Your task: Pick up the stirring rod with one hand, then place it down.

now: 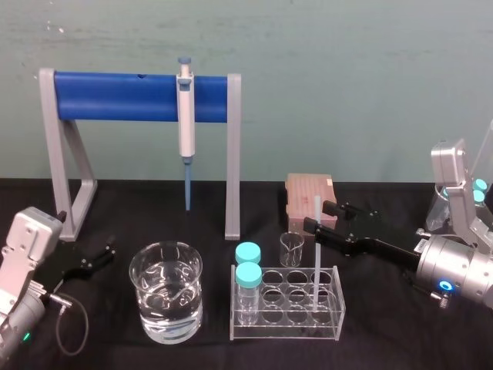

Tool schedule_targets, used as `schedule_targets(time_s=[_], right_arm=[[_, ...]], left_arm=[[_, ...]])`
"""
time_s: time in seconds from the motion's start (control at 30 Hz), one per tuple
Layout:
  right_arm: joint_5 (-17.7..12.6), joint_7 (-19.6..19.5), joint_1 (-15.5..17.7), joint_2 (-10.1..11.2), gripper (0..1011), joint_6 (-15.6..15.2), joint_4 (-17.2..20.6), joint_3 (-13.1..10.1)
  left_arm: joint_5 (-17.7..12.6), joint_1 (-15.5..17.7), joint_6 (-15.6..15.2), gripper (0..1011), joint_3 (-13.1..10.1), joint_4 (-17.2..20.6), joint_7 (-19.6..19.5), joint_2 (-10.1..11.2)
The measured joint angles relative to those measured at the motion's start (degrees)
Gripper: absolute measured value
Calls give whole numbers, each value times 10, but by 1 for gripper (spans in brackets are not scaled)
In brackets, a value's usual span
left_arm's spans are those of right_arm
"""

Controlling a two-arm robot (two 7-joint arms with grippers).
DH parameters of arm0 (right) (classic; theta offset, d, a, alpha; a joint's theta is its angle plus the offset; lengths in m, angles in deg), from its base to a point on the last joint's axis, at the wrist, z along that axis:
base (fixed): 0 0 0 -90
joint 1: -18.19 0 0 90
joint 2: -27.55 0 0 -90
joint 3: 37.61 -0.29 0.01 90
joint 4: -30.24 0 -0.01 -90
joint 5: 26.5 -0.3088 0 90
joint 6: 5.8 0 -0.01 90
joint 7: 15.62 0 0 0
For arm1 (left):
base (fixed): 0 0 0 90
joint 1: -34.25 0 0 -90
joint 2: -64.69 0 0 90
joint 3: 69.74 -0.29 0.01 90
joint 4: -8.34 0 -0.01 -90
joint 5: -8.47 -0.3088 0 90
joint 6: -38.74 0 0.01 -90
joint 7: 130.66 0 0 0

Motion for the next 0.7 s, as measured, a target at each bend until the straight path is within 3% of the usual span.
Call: schedule_targets(time_s=[0.2,0.23,0.33,0.57,0.7], right_arm=[[1,-1,1,1,812,-1,2,-1],[2,-1,2,2,890,-2,4,-1],[3,-2,3,2,978,-2,5,-1],[5,-5,6,3,1002,-3,11,-2],[8,-28,21,17,1003,-7,44,-15]], left_arm=[[0,0,0,1005,0,0,0,0],[0,0,0,1005,0,0,0,0],[0,0,0,1005,0,0,0,0],[0,0,0,1005,0,0,0,0],[0,0,0,1005,0,0,0,0]])
